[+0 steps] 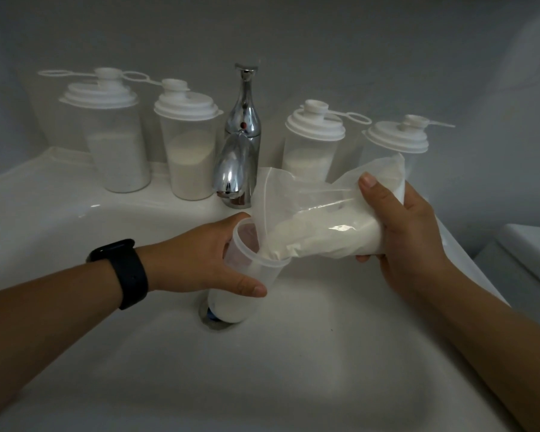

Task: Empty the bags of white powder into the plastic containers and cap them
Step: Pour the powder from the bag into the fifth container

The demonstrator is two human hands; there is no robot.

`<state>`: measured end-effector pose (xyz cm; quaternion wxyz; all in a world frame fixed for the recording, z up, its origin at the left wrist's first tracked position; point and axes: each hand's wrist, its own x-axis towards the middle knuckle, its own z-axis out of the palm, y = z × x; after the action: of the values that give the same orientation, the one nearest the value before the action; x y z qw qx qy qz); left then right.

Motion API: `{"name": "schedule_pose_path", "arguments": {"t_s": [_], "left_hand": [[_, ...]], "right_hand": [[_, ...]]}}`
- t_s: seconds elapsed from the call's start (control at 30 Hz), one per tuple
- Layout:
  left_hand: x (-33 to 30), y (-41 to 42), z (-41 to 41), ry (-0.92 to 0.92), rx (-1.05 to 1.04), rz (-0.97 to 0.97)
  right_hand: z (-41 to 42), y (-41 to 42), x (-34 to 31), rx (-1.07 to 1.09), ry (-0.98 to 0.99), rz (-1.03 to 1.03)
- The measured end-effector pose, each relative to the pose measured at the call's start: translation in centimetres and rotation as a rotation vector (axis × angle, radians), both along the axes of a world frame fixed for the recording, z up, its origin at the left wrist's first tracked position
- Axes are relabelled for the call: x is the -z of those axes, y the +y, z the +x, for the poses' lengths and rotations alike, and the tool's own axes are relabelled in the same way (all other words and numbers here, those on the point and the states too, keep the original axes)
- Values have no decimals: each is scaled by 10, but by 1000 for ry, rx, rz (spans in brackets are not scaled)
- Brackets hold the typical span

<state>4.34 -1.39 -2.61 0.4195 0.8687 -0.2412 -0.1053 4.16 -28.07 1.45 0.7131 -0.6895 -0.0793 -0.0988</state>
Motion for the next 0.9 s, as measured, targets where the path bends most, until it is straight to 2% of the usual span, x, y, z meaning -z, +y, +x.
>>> {"name": "schedule_pose_path", "arguments": {"t_s": [0.9], "left_hand": [[0,0,1,1,-1,2]], "right_hand": [[2,0,2,-13,2,4]]}}
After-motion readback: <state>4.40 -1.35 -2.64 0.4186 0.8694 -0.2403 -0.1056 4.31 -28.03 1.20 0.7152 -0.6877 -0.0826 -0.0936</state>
